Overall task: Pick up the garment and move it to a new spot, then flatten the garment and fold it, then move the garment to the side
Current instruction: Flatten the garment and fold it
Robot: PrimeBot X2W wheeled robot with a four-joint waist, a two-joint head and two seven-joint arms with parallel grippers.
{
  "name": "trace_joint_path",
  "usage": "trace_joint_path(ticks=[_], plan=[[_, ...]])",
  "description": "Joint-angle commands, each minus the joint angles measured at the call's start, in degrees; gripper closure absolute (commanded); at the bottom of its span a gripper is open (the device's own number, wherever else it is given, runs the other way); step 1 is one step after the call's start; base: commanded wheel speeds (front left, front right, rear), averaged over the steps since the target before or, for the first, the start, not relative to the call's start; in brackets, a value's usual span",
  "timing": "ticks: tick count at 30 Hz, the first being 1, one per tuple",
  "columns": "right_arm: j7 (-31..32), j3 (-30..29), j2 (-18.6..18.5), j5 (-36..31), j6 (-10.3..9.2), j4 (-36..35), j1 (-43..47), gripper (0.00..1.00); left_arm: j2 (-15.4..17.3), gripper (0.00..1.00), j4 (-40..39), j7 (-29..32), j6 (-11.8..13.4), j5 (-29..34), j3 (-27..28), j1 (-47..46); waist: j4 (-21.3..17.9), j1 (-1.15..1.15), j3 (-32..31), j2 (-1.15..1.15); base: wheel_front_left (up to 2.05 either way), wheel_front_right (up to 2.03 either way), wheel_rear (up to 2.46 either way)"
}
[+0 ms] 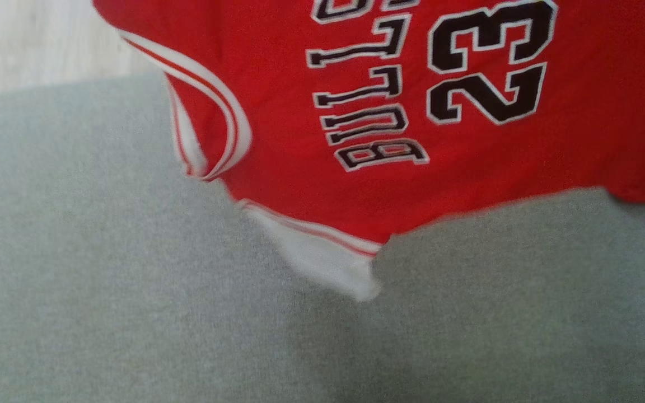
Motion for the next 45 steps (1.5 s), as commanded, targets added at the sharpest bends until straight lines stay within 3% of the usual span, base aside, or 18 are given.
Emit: trace_joint_path(ticks=[1, 8, 12, 15, 19, 24, 32, 39, 45], plan=[[0.87, 0.39, 1.08, -0.54, 0.37, 0.29, -1.91, 1.0, 0.34, 1.0, 1.48, 0.9, -0.38, -0.55, 2.02, -3.98, 0.29, 0.0, 3.91, 0.0, 0.0, 0.0, 0.0], [-1.32, 1.05, 6.41, -2.73, 0.37, 9.06, -10.96, 1.0, -5.31, 1.0, 14.63, -0.21, -0.59, 2.44, -0.49, -12.63, 2.08, 0.0, 14.45, 0.0, 0.0, 0.0, 0.0], [-6.27, -1.13, 8.53, -4.85, 0.37, 14.08, -16.36, 1.0, -7.53, 1.0, 20.57, -3.45, 1.13, 6.04, 0.57, -18.17, 2.67, 0.0, 18.44, 0.0, 0.0, 0.0, 0.0], [-9.6, -1.9, 9.08, -6.41, 0.37, 16.81, -19.09, 1.0, -8.48, 1.0, 21.65, -4.61, 1.9, 8.23, 2.04, -20.69, 3.21, 0.0, 19.89, 0.0, 0.0, 0.0, 0.0], [-11.18, -0.16, 8.75, -7.39, 0.37, 19.14, -18.97, 1.0, -8.73, 1.0, 17.82, -4.77, 0.96, 9.5, 4.92, -19.35, 4.14, 0.0, 20.92, 0.0, 0.0, 0.0, 0.0], [-12.49, 1.12, 7.89, -6.88, 0.37, 21.43, -14.62, 1.0, -7.38, 1.0, 11.62, -4.79, -0.36, 9.38, 5.58, -9.74, 5.41, 0.0, 20.64, 0.0, 0.0, 0.0, 0.0], [-13.27, -0.52, 9.56, -6.37, 0.37, 18.72, -1.43, 1.0, -1.69, 1.0, 0.06, -4.8, -0.63, 6.59, 7.46, 9.23, 4.97, 0.0, 18.16, 0.0, 0.0, 0.0, 0.0], [-13.3, -3.59, 8.31, -8.1, 0.37, 13.51, 15.27, 1.0, 0.71, 1.0, -10.02, -4.8, 2.18, 5.16, 12.51, 33.6, 4.31, 0.0, 13.54, 0.0, 0.0, 0.0, 0.0], [-13.2, -5.41, 6.61, -7.0, 0.37, 8.61, 30.09, 1.0, 0.45, 1.0, -15.65, -4.8, 4.56, 4.63, 15.16, 51.01, 3.81, 0.0, 9.99, 0.0, 0.0, 0.0, 0.0]])
